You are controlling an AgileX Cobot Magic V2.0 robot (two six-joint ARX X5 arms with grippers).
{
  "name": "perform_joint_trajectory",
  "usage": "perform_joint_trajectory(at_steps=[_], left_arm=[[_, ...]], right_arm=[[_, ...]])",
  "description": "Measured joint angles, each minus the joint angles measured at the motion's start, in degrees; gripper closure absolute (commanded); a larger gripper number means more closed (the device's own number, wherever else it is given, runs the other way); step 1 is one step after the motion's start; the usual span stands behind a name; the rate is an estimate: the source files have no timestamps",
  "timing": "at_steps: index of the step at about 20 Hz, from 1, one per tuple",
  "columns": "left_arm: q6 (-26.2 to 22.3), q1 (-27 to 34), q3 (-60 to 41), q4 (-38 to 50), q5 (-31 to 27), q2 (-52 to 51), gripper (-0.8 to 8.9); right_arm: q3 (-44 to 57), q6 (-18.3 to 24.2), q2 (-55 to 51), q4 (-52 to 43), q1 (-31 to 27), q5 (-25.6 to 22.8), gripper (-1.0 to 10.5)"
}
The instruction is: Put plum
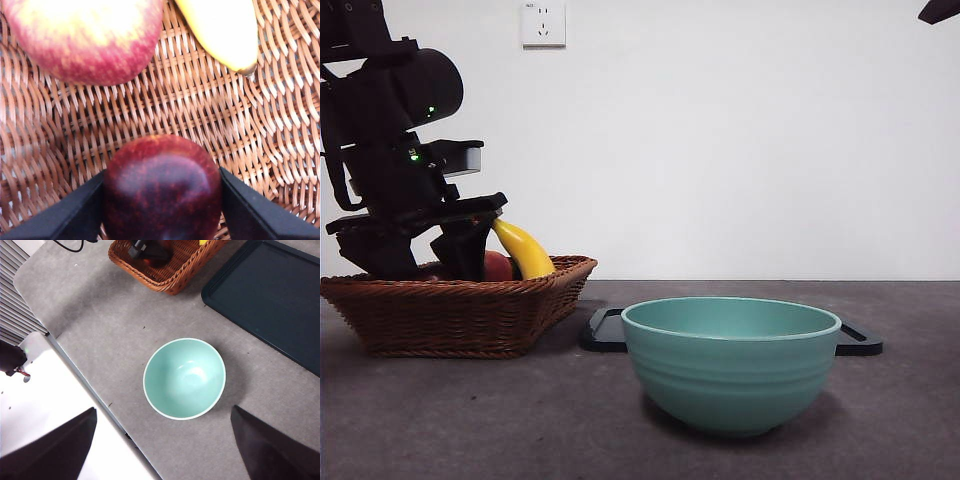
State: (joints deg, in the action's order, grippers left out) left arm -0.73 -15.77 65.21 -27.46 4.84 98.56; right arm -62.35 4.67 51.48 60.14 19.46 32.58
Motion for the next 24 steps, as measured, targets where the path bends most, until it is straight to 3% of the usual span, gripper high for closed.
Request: perform_joint_trajectory(at_steps=[5, 11, 14, 24], left_arm=[[0.0, -0.2, 0.5, -1.0, 0.8, -3.4, 5.36], [0.2, -4.3, 2.4, -5.0, 10.8, -16.0, 5.36], [0.2, -9.7, 2.4, -6.4, 14.6, -20.0, 5.36], [0.2, -29.1, 2.4, -1.1, 13.0, -14.1, 5.37]], right_arm=[[0.0, 0.0, 0.0, 0.0, 0.0, 0.0, 5.2], [0.0, 0.0, 0.0, -0.9, 0.0, -1.3, 5.2], [0.0, 0.0, 0.0, -1.0, 0.0, -1.3, 5.2], [0.0, 0.0, 0.0, -1.0, 0.0, -1.3, 5.2]])
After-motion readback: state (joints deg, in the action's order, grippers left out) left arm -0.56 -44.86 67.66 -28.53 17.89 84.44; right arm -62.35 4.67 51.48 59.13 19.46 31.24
